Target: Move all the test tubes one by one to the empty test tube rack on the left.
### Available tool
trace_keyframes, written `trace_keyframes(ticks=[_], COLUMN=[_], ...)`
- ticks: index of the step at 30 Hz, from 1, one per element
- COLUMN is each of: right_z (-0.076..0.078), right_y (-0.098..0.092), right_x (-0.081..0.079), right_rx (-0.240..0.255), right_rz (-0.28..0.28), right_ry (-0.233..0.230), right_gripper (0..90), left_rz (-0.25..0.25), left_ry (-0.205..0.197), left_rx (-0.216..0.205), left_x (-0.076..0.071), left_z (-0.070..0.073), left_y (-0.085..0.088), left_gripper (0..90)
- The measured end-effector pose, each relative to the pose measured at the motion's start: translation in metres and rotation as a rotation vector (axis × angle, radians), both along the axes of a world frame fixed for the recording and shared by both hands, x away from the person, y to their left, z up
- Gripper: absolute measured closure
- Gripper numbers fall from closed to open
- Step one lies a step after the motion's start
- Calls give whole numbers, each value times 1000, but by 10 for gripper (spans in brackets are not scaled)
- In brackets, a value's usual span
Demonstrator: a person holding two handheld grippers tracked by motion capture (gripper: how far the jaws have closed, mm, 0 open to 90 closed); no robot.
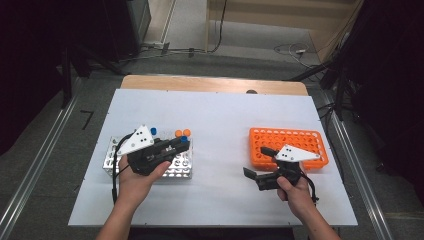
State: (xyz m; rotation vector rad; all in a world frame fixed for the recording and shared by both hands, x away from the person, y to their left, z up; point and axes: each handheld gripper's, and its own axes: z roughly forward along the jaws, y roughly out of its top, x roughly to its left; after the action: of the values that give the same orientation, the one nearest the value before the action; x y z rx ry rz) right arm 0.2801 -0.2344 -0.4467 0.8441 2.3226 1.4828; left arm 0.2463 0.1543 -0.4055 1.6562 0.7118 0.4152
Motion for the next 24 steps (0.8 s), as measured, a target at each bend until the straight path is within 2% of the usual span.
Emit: trace_keyframes(ticks=[9,18,24], right_z=[-4,-6,-8], right_y=[-11,-20,-25], right_x=[5,9,13], right_rx=[-45,-39,-37], right_rz=[-46,-62,-73], right_ry=[-29,-33,-30], right_gripper=[22,23,22], left_rz=[71,148,208], left_ry=[-6,-12,-14], left_rx=[0,-6,17], left_x=[2,2,3], left_z=[1,2,0], left_y=[24,48,60], left_gripper=[769,770,770])
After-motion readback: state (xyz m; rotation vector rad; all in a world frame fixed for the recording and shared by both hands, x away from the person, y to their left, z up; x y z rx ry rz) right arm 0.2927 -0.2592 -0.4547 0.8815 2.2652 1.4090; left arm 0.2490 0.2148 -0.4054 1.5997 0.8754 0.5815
